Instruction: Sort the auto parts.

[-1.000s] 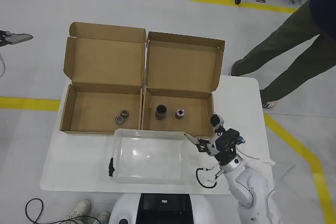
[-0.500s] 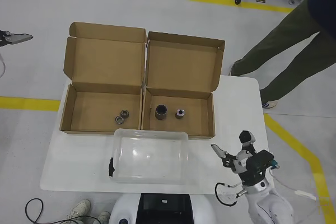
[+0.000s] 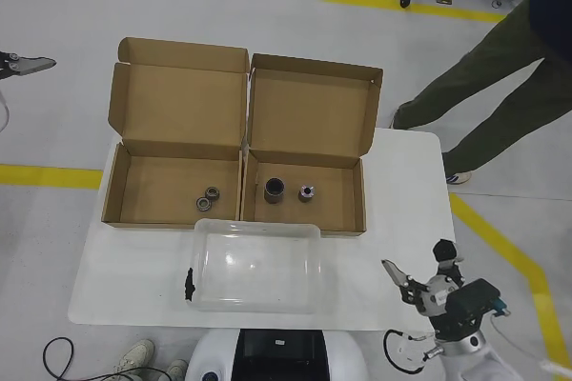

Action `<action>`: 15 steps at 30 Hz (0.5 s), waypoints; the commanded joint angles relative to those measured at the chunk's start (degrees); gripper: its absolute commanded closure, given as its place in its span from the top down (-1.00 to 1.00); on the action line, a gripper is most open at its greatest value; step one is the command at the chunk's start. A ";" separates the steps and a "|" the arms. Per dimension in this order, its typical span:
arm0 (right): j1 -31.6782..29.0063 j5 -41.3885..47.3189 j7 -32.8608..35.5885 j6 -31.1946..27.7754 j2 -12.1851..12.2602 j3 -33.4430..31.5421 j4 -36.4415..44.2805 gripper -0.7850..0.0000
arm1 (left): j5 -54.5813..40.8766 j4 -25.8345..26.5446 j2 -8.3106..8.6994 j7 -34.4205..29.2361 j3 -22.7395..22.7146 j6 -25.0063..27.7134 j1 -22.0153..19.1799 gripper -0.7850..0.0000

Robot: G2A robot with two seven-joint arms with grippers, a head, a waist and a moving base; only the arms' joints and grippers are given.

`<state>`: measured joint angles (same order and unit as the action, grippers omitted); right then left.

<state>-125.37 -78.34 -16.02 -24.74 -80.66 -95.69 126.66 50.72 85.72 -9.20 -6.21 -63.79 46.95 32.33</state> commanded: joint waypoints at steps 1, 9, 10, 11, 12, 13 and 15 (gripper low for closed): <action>-0.58 0.18 -0.47 0.29 0.07 -0.23 0.24 1.00 | 0.00 0.00 0.00 0.00 0.00 0.00 0.00 1.00; -0.76 0.14 -1.41 0.17 0.28 -0.22 0.35 1.00 | 0.00 0.00 0.00 0.00 0.00 0.00 0.00 1.00; -0.76 0.14 -1.41 0.17 0.28 -0.22 0.35 1.00 | 0.00 0.00 0.00 0.00 0.00 0.00 0.00 1.00; -0.76 0.14 -1.40 0.17 0.28 -0.22 0.35 1.00 | 0.00 0.00 0.00 0.00 0.00 0.00 0.00 1.00; -0.76 0.14 -1.40 0.17 0.28 -0.22 0.35 1.00 | 0.00 0.00 0.00 0.00 0.00 0.00 0.00 1.00; -0.76 0.14 -1.39 0.17 0.28 -0.22 0.35 1.00 | 0.00 0.00 0.00 0.00 0.00 0.00 0.00 1.00; -0.76 0.14 -1.39 0.17 0.27 -0.22 0.35 1.00 | 0.00 0.00 0.00 0.00 0.00 0.00 0.00 1.00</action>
